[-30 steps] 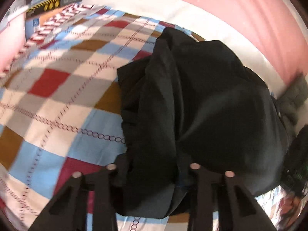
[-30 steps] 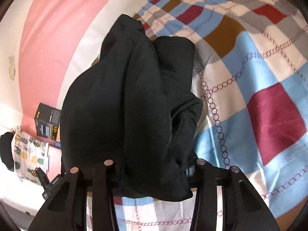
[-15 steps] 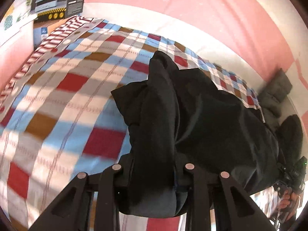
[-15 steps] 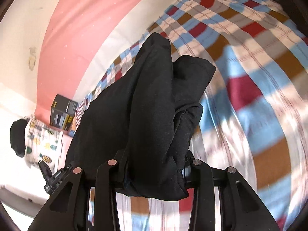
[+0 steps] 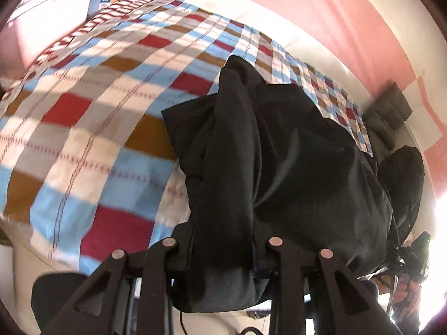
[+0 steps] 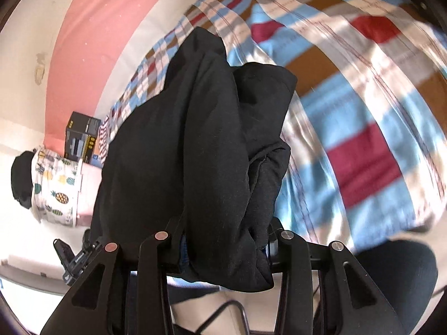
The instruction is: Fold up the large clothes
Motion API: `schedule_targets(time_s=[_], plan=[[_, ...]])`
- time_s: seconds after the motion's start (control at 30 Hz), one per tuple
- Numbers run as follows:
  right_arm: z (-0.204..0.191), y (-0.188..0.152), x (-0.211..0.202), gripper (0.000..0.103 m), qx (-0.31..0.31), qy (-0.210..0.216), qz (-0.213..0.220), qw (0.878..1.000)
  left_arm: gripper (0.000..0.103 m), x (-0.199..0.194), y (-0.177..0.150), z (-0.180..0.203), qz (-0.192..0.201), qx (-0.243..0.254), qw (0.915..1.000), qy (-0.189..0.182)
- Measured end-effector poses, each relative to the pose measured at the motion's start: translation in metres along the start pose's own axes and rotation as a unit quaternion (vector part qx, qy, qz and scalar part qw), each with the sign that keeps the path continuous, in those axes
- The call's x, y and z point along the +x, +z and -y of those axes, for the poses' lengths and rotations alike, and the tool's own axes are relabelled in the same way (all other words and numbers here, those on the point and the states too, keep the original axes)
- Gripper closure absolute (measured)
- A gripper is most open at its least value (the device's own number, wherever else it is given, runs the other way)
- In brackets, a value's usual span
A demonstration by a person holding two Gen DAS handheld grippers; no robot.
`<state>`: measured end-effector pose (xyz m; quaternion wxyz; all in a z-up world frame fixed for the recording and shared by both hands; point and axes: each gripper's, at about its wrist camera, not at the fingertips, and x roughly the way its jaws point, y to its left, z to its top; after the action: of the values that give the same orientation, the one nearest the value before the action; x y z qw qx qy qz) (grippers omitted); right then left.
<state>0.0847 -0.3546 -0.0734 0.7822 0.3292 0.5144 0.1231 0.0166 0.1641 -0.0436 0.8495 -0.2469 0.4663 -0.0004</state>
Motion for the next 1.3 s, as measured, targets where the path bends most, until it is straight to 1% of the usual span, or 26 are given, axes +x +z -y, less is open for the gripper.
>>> schedule_targets(time_s=[0.07,0.1,0.13,0.17,0.23,0.37,0.4,0.43,0.5,0.6,0.67,0.7,0.73,0.8,0.87,0.93,1.03,1.07,1.1,1.13,1.17,1.2,1.23,1.27,1.3], plan=[[0.007,-0.004,0.005,0.056,0.008,-0.006,-0.006,1.0,0.071,0.006,-0.005,-0.002,-0.006,0.005,1.0,0.004],[0.009,-0.006,0.005,0.054,0.007,-0.012,-0.008,1.0,0.068,0.009,-0.006,-0.003,-0.01,0.007,0.9999,0.007],[0.011,-0.005,0.009,0.047,0.011,-0.022,-0.011,1.0,0.065,0.012,-0.006,-0.004,-0.016,0.005,0.9998,0.012],[0.013,-0.004,0.012,0.043,0.017,-0.027,-0.014,0.999,0.064,0.014,-0.006,-0.006,-0.023,-0.001,0.9996,0.014],[0.011,-0.003,0.01,0.042,0.015,-0.04,-0.012,0.999,0.06,0.011,-0.004,-0.01,-0.031,-0.016,0.9994,0.009],[0.006,-0.002,-0.01,0.036,-0.01,-0.055,0.012,0.998,0.059,-0.009,-0.004,-0.015,-0.017,-0.011,0.9997,0.01],[0.005,0.001,-0.017,0.035,-0.012,-0.06,0.023,0.998,0.057,-0.014,-0.002,-0.015,-0.011,-0.009,0.9998,0.011],[0.004,0.002,-0.023,0.035,-0.016,-0.061,0.034,0.997,0.051,-0.019,0.0,-0.015,-0.003,-0.007,0.9999,0.007],[0.0,0.008,-0.034,0.034,-0.029,-0.057,0.057,0.996,0.046,-0.027,0.011,-0.012,0.017,-0.003,0.9998,-0.007],[-0.015,0.028,-0.036,0.033,-0.056,-0.059,0.076,0.994,0.039,-0.023,0.034,-0.002,0.033,0.009,0.9994,-0.011],[-0.023,0.041,-0.03,0.033,-0.072,-0.067,0.081,0.992,0.039,-0.01,0.054,0.008,0.033,0.024,0.999,-0.016],[-0.03,0.054,-0.023,0.033,-0.089,-0.066,0.086,0.99,0.038,0.0,0.066,0.013,0.032,0.031,0.9988,-0.019],[-0.032,0.057,-0.02,0.033,-0.097,-0.067,0.086,0.989,0.038,0.009,0.077,0.016,0.029,0.033,0.9989,-0.018],[-0.039,0.082,-0.003,0.033,-0.116,-0.073,0.086,0.987,0.038,0.03,0.101,0.021,0.022,0.037,0.9988,-0.022],[-0.042,0.1,0.009,0.033,-0.13,-0.073,0.083,0.985,0.038,0.055,0.126,0.023,0.016,0.034,0.9992,-0.01],[-0.042,0.126,0.028,0.033,-0.137,-0.077,0.078,0.985,0.038,0.074,0.144,0.024,0.008,0.033,0.9994,-0.009],[-0.033,0.158,0.061,0.033,-0.123,-0.069,0.046,0.989,0.038,0.109,0.164,0.024,-0.018,0.02,0.9996,-0.012],[-0.031,0.165,0.072,0.033,-0.111,-0.064,0.029,0.991,0.04,0.118,0.166,0.023,-0.027,0.016,0.9995,-0.008],[-0.03,0.17,0.081,0.035,-0.101,-0.055,0.015,0.993,0.043,0.124,0.167,0.024,-0.033,0.015,0.9993,-0.007],[-0.033,0.171,0.083,0.061,-0.1,-0.043,0.014,0.994,0.063,0.125,0.167,0.027,-0.027,0.019,0.9994,-0.001],[-0.038,0.171,0.082,0.087,-0.111,-0.046,0.021,0.992,0.069,0.122,0.167,0.031,-0.013,0.032,0.9993,0.014],[-0.046,0.17,0.078,0.088,-0.131,-0.057,0.037,0.989,0.076,0.117,0.167,0.033,0.003,0.043,0.9988,0.023],[-0.05,0.17,0.07,0.089,-0.141,-0.063,0.06,0.986,0.078,0.111,0.168,0.035,0.026,0.053,0.9978,0.03],[-0.05,0.172,0.064,0.089,-0.138,-0.064,0.075,0.986,0.078,0.107,0.17,0.036,0.043,0.058,0.9968,0.035],[-0.049,0.174,0.063,0.089,-0.133,-0.061,0.08,0.986,0.078,0.107,0.173,0.036,0.053,0.059,0.9964,0.031]])
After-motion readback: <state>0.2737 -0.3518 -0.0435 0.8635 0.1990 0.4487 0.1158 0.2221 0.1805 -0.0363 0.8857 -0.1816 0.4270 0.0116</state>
